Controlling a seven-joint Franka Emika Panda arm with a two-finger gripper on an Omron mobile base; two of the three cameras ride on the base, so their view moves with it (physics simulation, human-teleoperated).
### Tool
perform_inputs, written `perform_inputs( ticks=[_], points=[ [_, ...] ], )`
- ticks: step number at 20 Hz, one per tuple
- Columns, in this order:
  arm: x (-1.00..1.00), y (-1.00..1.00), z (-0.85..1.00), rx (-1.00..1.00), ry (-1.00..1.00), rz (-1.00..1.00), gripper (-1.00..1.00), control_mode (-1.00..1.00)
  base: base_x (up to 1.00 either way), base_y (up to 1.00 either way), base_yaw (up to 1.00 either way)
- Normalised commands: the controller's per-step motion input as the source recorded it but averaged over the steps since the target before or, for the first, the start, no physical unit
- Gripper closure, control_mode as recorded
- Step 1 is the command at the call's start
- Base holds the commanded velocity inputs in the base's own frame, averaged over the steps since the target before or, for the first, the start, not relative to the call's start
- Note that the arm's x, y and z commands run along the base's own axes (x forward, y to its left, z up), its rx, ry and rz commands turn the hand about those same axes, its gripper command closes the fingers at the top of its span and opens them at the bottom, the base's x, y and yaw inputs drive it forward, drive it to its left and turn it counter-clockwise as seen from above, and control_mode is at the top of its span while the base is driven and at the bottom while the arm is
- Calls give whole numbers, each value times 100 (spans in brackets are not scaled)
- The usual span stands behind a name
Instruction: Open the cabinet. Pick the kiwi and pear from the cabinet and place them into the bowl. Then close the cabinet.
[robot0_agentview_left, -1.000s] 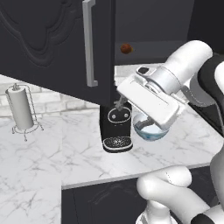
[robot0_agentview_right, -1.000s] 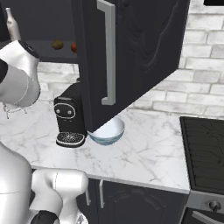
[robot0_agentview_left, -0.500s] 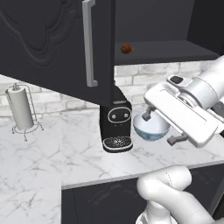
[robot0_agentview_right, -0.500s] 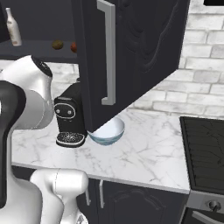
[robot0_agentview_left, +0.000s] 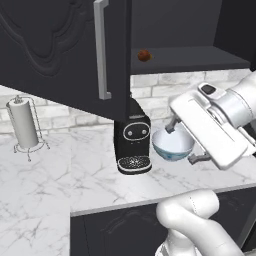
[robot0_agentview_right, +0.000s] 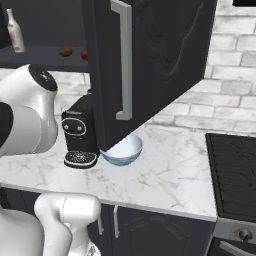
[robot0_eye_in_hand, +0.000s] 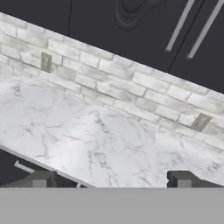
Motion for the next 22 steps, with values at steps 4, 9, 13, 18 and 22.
perform_inputs(
  ticks=[4,9,13,18,22],
  points=[
    [44,-14,-1,-4,0,-18,-100,-100,0,0,0],
    [48,-15,0,-7,2,-34,-100,-100,0,0,0],
    [76,-21,0,-7,6,-37,-100,-100,0,0,0],
    [61,-23,0,-7,1,-39,-100,-100,0,0,0],
    [32,-39,0,-2,0,-34,-100,-100,0,0,0]
  ],
)
